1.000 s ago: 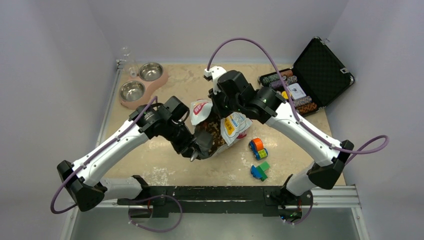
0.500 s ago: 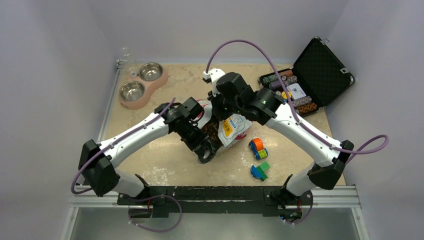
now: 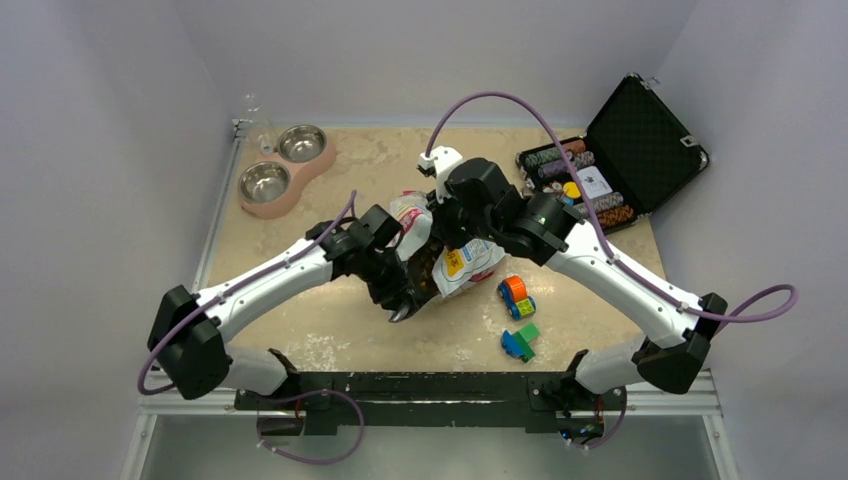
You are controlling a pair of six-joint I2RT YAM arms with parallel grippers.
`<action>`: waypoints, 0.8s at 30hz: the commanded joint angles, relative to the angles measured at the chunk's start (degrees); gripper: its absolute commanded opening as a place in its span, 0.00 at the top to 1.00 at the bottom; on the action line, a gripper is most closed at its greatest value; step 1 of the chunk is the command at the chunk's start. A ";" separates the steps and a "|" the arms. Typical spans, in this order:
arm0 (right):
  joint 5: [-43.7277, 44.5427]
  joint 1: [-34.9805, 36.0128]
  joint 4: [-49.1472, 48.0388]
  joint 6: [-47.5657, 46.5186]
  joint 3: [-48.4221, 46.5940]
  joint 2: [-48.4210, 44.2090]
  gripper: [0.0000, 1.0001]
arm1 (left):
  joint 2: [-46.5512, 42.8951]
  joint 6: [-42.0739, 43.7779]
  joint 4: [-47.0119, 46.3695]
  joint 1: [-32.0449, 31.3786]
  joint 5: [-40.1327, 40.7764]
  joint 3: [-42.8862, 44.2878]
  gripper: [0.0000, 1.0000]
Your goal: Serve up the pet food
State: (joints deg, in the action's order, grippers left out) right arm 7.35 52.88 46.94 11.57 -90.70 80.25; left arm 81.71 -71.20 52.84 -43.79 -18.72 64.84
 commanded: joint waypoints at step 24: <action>-2.48 0.09 -5.63 3.25 -1.63 -7.02 1.00 | -0.76 -17.82 -31.27 3.13 -0.03 -8.91 1.00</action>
State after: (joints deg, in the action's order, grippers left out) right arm 7.03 52.86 46.57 12.27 -89.52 78.83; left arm 76.75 -82.65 31.75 -41.91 -24.34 53.28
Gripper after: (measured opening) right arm 0.010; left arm 0.234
